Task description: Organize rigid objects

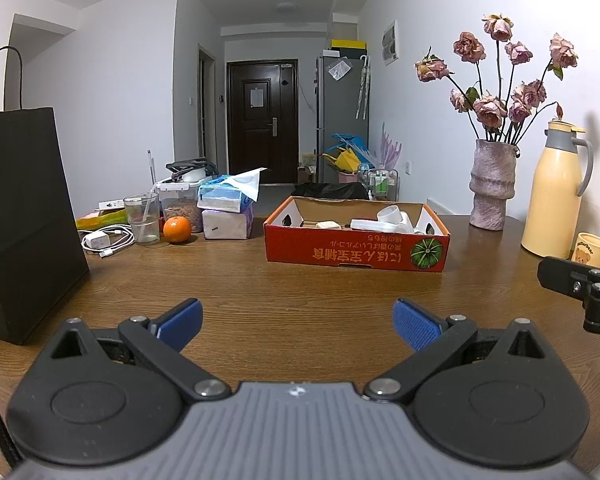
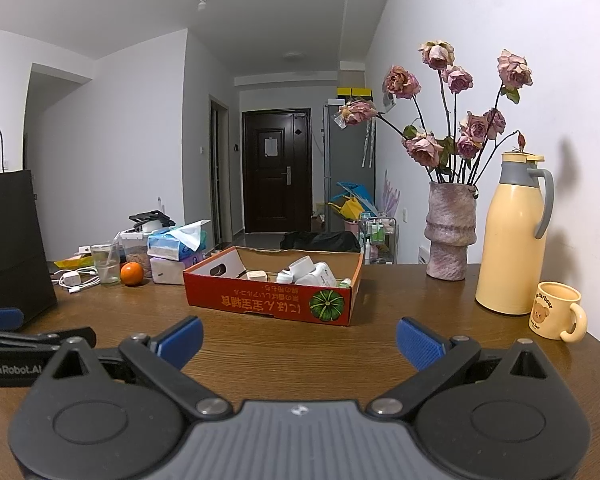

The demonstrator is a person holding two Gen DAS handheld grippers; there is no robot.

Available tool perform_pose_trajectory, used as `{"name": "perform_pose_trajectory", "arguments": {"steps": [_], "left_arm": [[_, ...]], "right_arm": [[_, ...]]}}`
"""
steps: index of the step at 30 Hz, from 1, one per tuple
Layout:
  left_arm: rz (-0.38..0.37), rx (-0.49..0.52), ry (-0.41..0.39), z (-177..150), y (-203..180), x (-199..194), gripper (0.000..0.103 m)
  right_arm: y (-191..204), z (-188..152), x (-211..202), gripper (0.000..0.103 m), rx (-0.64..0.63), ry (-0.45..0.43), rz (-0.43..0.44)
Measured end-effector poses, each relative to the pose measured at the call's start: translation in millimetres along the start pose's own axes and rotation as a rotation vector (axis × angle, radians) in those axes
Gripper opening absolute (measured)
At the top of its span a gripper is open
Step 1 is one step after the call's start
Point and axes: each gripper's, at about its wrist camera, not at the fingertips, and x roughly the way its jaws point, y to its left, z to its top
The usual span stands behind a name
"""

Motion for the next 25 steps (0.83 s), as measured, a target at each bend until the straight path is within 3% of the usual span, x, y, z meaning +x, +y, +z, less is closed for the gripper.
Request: {"name": "perform_pose_trajectory", "arguments": {"steps": [25], "left_arm": [[-0.017, 0.006, 0.002, -1.0, 2.2, 3.9, 0.103]], "right_arm": [[3.9, -0.2, 1.3, 0.103, -0.013, 0.004, 0.004]]}}
